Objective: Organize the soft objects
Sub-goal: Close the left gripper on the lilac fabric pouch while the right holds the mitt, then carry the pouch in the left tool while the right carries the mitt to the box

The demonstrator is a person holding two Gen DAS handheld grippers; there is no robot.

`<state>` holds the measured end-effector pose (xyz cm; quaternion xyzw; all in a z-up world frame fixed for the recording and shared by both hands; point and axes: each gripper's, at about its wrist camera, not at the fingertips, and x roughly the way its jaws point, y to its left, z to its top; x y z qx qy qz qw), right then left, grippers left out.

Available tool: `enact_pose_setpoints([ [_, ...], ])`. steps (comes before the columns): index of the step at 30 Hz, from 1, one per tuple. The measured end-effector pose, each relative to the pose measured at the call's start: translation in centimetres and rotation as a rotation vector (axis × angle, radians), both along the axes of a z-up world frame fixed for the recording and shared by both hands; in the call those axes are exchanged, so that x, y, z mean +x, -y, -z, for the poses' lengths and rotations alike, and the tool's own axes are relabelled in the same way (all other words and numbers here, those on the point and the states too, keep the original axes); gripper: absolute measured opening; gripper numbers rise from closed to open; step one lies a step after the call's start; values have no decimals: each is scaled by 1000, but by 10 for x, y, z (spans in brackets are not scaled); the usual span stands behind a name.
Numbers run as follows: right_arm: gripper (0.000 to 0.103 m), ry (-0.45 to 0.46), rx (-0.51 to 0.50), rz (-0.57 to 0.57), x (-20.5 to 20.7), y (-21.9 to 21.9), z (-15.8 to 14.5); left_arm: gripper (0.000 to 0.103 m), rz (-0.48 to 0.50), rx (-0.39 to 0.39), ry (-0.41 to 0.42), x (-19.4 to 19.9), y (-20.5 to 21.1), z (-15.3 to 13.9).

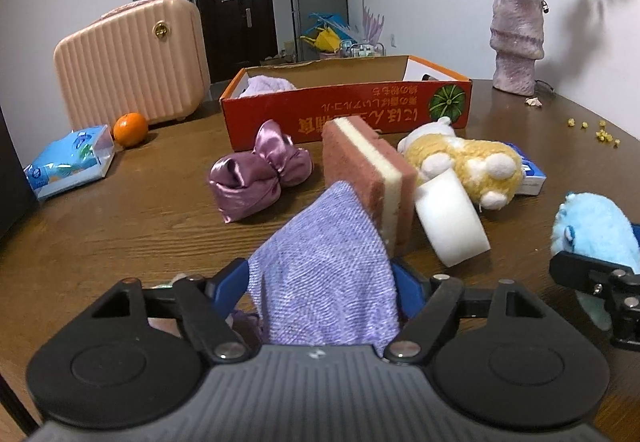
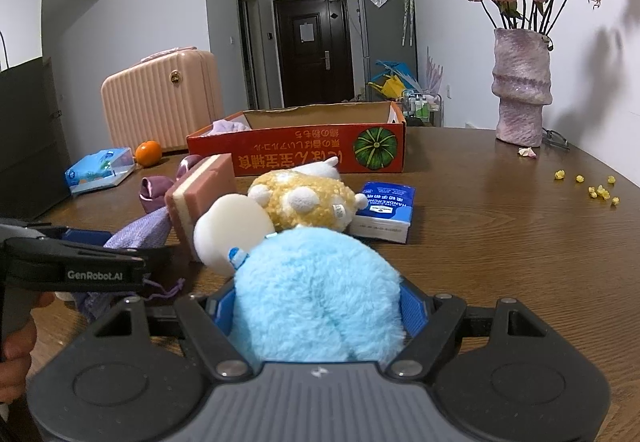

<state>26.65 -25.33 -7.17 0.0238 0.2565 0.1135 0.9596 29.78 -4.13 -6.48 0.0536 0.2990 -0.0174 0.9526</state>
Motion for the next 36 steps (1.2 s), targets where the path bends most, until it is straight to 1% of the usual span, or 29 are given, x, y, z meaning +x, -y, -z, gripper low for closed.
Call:
enact_pose_setpoints([
  [4, 76, 0, 0, 0, 0, 0, 0, 64, 3, -18, -23, 2, -4, 2],
  [6, 76, 0, 1, 0, 0, 0, 0, 53, 6, -19, -25, 2, -4, 3],
  [9, 76, 0, 1, 1, 0, 0, 0, 45, 11, -21, -24, 1, -4, 3],
  [12, 76, -1, 3, 3, 0, 0, 0, 41, 14, -34, -16, -1, -5, 2],
  [21, 76, 1, 6, 2, 0, 0, 1, 38, 2, -56, 12, -6, -10, -2],
  [26, 76, 8, 8, 6, -1, 0, 0, 38, 2, -72, 54, -13, -11, -6],
  [34, 76, 61, 2, 24, -8, -1, -6, 38, 12, -118, 120, -25, -14, -15],
  [36, 76, 65, 13, 22, -8, 0, -9, 38, 8, -113, 130, -28, -13, -17],
])
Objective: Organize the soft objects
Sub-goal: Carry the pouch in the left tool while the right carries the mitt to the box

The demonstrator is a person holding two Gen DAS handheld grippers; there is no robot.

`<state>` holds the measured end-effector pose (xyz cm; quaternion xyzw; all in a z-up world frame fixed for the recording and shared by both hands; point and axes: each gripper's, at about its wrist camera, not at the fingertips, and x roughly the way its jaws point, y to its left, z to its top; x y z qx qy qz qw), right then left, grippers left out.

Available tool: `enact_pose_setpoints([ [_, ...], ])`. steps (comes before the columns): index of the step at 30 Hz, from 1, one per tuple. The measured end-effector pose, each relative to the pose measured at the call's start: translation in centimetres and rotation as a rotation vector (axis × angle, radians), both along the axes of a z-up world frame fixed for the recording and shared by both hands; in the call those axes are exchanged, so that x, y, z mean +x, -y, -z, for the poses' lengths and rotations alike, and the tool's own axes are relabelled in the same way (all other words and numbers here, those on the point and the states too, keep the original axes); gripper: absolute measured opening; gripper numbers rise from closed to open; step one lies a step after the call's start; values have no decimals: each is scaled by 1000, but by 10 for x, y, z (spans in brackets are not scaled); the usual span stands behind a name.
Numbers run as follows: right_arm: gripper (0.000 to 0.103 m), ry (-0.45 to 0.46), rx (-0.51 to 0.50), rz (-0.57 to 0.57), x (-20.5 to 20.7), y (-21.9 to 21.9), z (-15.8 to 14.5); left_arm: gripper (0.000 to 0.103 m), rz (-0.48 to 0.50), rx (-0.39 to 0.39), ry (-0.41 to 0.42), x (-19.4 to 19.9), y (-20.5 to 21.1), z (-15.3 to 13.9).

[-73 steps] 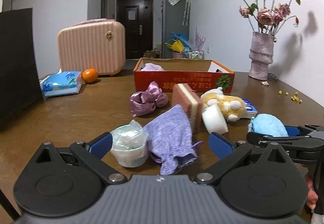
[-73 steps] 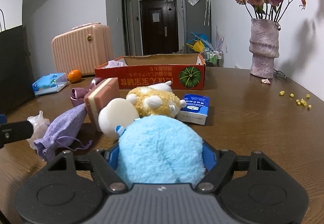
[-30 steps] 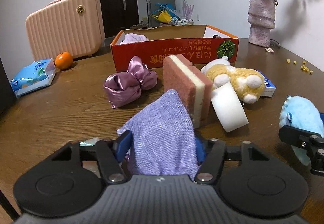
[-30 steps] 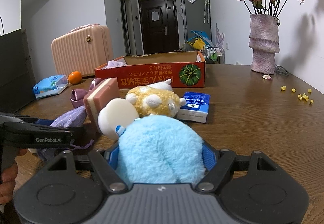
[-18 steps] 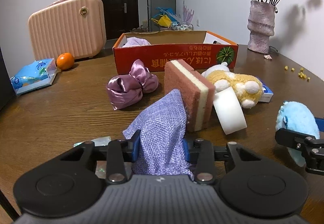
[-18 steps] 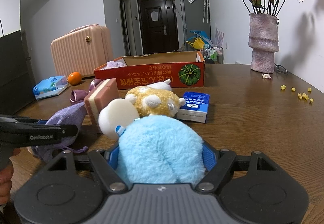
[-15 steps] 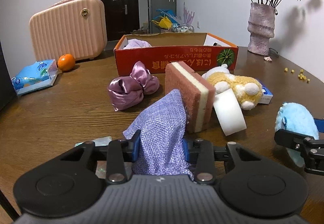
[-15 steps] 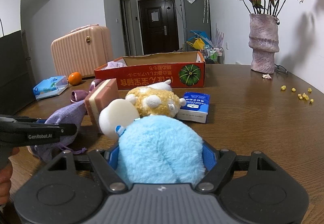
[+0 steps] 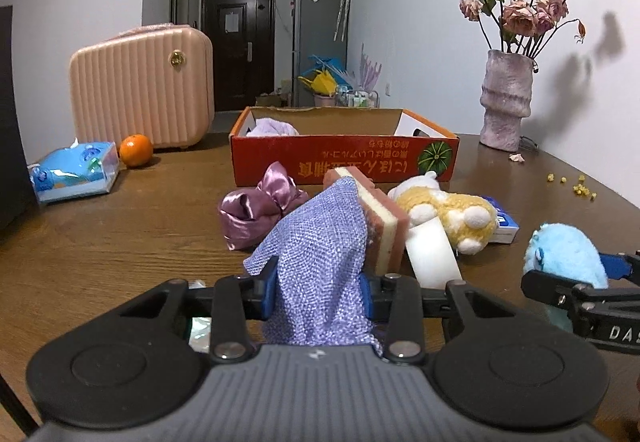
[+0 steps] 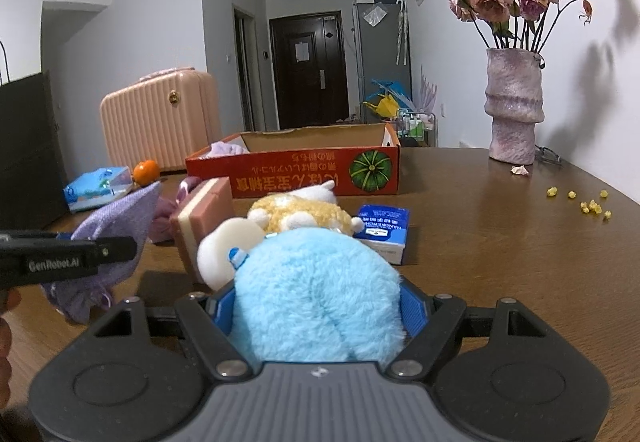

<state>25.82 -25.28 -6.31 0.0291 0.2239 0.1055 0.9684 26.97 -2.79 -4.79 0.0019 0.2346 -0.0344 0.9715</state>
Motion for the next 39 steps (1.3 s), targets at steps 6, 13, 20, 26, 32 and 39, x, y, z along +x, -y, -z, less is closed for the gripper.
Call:
enact_pose_setpoints([
  [6, 77, 20, 0, -8, -5, -3, -8, 38, 4, 1, 23, -10, 3, -6],
  [13, 77, 47, -3, -11, -10, -5, -19, 38, 19, -11, 48, -20, 5, -16],
  [20, 77, 73, -6, -13, -12, -8, -29, 38, 36, -10, 83, -28, 7, -30],
  [26, 77, 92, -9, -15, -9, -11, -37, 38, 49, -21, 105, -29, 6, -42],
  [32, 77, 99, -12, -16, -3, -14, -42, 38, 54, -28, 116, -24, 3, -51],
  [39, 77, 102, -20, -16, 5, -20, -45, 38, 57, -44, 119, -14, -3, -57],
])
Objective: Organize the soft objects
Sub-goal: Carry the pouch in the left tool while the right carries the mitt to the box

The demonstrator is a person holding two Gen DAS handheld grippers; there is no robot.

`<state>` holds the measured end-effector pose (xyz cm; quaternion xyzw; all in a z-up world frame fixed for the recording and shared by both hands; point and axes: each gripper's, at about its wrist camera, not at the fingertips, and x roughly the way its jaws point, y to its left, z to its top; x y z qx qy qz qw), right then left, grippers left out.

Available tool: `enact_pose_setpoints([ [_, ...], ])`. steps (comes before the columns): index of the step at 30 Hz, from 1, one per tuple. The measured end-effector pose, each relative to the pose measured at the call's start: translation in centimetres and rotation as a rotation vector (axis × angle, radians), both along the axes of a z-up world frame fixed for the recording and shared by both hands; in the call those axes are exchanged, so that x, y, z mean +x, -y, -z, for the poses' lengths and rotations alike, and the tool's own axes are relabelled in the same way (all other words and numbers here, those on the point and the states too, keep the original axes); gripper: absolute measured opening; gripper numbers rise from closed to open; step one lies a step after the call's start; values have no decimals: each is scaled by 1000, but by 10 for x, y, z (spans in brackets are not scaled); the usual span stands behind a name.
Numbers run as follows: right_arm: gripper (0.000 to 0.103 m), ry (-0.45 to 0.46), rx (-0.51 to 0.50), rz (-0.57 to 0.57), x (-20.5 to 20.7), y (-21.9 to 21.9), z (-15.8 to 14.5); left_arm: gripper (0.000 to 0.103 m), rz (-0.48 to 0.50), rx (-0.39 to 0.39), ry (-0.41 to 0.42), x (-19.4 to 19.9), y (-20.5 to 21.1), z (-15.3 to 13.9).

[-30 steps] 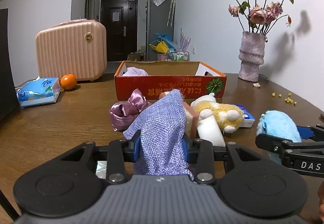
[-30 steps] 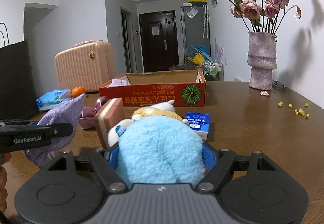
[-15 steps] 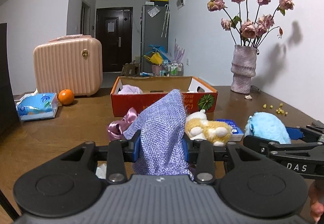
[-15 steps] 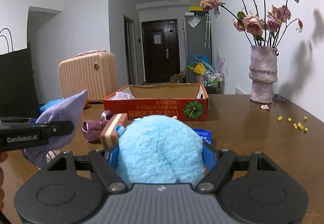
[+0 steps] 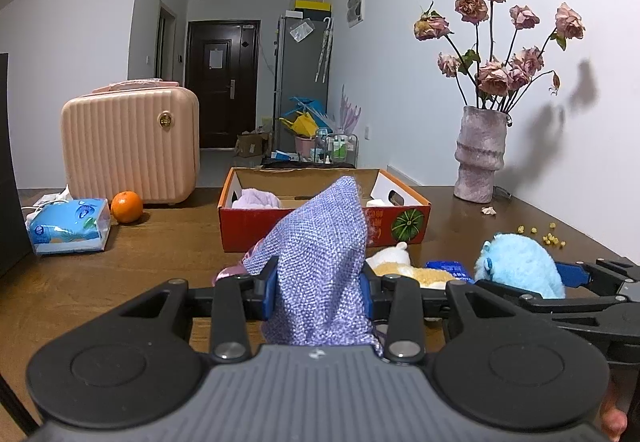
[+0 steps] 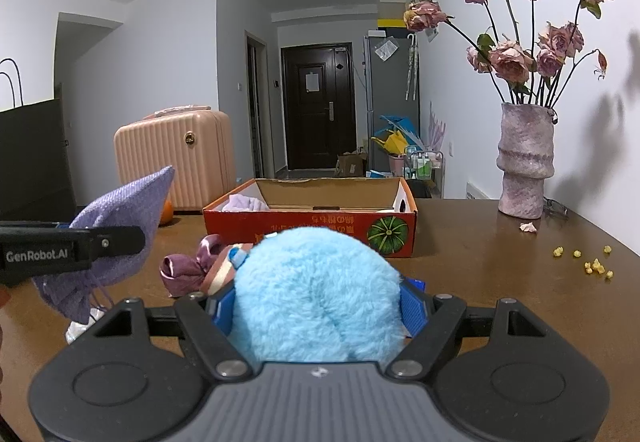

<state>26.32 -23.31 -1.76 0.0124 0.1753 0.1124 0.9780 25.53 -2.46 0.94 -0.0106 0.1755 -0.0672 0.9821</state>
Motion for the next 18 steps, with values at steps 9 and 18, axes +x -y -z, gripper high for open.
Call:
enact_pose_setpoints([
  [9, 77, 0, -8, 1, 13, -5, -2, 38, 8, -1, 5, 14, -2, -6],
  [18, 77, 1, -7, 8, 33, -4, -5, 38, 6, -19, 0, 35, 1, -7],
])
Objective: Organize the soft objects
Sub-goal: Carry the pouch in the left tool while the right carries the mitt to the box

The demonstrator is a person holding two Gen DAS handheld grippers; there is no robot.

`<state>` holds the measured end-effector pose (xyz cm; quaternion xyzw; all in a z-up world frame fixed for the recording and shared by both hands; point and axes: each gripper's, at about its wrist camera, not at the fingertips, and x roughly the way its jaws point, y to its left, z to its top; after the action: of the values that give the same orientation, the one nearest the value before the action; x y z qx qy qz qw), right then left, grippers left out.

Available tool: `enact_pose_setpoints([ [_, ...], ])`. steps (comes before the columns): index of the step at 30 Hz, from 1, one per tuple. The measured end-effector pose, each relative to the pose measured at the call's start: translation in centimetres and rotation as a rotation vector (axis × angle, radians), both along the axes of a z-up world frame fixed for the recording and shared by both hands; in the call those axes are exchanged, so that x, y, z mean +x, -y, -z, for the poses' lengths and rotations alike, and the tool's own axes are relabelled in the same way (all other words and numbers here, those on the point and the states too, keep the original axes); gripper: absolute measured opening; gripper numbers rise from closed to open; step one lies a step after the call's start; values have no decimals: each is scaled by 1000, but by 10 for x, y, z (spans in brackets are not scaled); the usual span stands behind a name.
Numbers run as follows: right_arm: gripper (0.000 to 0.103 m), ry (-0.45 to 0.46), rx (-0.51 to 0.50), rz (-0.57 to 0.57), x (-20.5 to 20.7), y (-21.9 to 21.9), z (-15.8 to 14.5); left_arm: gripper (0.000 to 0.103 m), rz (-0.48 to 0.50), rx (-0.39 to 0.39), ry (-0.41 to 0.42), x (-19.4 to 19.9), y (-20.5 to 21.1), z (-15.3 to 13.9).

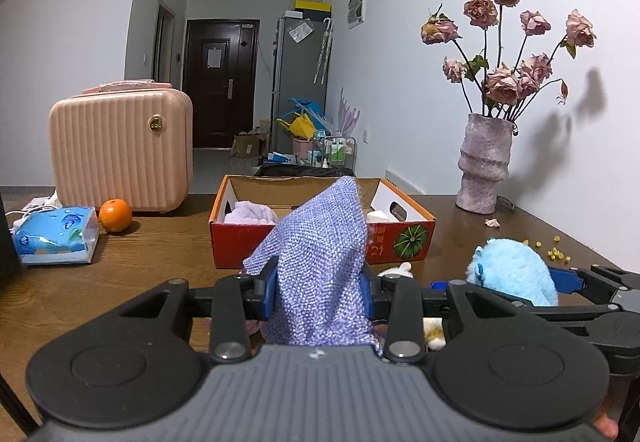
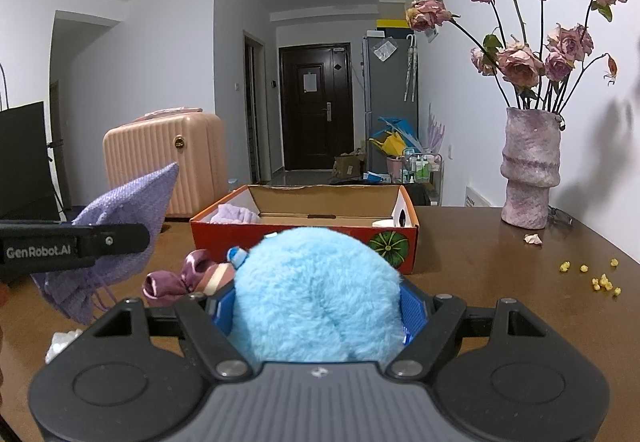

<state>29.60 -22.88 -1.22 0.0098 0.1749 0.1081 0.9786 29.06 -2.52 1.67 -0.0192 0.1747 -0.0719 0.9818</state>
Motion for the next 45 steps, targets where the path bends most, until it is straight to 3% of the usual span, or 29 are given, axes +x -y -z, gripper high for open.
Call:
enact_pose_setpoints([
  [20, 77, 4, 9, 8, 65, 5, -7, 38, -52, -61, -1, 67, 11, -6],
  [45, 77, 31, -14, 4, 147, 5, -23, 38, -130, -82, 8, 141, 19, -14],
])
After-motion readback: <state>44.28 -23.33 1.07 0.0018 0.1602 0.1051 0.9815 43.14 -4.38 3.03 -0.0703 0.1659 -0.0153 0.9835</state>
